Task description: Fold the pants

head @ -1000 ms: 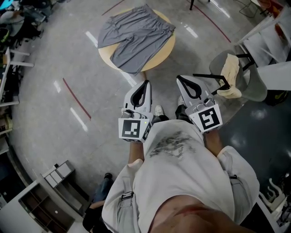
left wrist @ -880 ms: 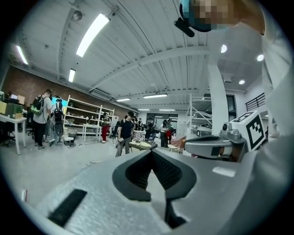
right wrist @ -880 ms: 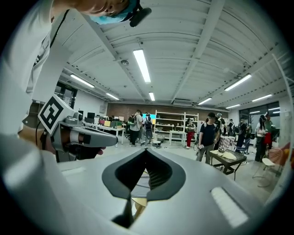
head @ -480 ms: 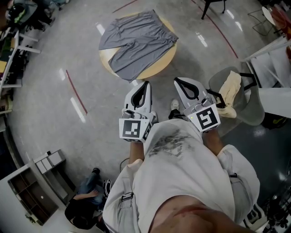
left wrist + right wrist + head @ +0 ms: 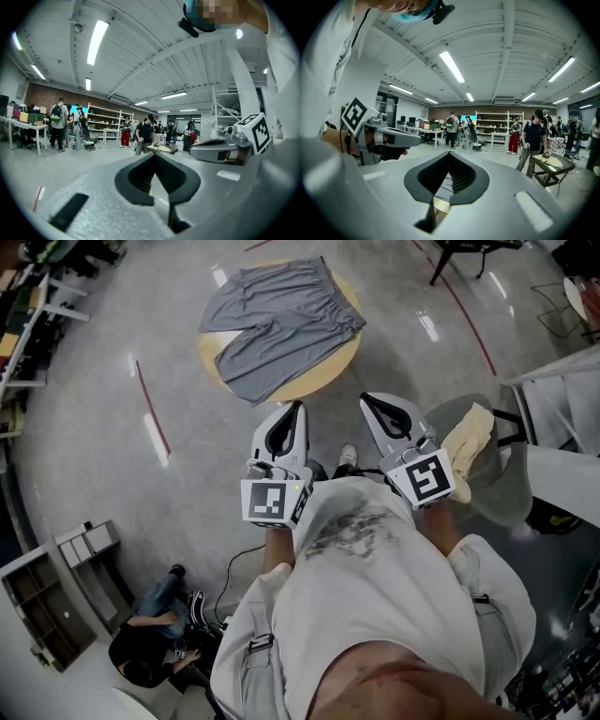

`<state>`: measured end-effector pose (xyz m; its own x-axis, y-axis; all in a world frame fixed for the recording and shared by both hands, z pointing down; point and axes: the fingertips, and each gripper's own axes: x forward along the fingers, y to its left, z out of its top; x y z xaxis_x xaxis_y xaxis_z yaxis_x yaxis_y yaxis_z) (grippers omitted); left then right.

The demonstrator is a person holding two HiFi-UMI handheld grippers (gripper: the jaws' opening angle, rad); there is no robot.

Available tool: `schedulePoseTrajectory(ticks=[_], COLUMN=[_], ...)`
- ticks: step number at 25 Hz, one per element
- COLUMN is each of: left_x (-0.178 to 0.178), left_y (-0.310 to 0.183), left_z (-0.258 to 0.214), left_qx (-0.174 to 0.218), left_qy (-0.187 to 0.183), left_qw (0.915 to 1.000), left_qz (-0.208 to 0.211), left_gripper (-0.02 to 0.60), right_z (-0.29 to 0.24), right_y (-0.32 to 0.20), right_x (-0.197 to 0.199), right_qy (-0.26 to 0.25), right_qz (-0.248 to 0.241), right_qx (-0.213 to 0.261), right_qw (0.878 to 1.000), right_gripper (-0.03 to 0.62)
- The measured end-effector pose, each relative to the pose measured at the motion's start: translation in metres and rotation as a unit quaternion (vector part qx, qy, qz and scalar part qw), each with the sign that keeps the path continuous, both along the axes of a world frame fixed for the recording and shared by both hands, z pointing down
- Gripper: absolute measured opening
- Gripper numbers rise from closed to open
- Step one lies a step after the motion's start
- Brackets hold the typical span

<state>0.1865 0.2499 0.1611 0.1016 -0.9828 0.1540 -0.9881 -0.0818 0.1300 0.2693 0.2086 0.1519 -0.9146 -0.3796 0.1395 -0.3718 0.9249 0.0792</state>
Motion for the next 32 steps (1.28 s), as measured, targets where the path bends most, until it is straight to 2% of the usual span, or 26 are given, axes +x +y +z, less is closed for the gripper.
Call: schedulePoseTrajectory(ticks=[6,16,24,32], left_x=[-0.012,-0.063,-0.119,-0.164], left_y=[-0.014,-0.055,-0.088,-0.104], left_z=[0.008,0.03,0.05,0.086], left_qx=[-0.01,-0.014,-0.028,-0.047], left_qy=[-0.002,0.01,0.006,0.022], left_qw=[0.9995,0.9986,0.9978,0.9969], left_qz=[-0.029,-0.05,-0.06,-0.059], left_gripper=[0.007,0.006,0.006,0.006], right_z=[0.01,0.029,0.05,0.087], right_y=[-0.021,-0.067,-0.109,-0.133], right_x=[-0.015,-0.067,-0.119,-0.156], right_qy=[0.006,0.03,0.082,0.139], right_qz=[-0.029,-0.047,-0.053,-0.047], right_qx=[-0.005,0.002,0.009,-0.017], right_qw=[1.0,0.998,0.995,0.989], right_gripper=[0.009,0.009,0.009,0.009])
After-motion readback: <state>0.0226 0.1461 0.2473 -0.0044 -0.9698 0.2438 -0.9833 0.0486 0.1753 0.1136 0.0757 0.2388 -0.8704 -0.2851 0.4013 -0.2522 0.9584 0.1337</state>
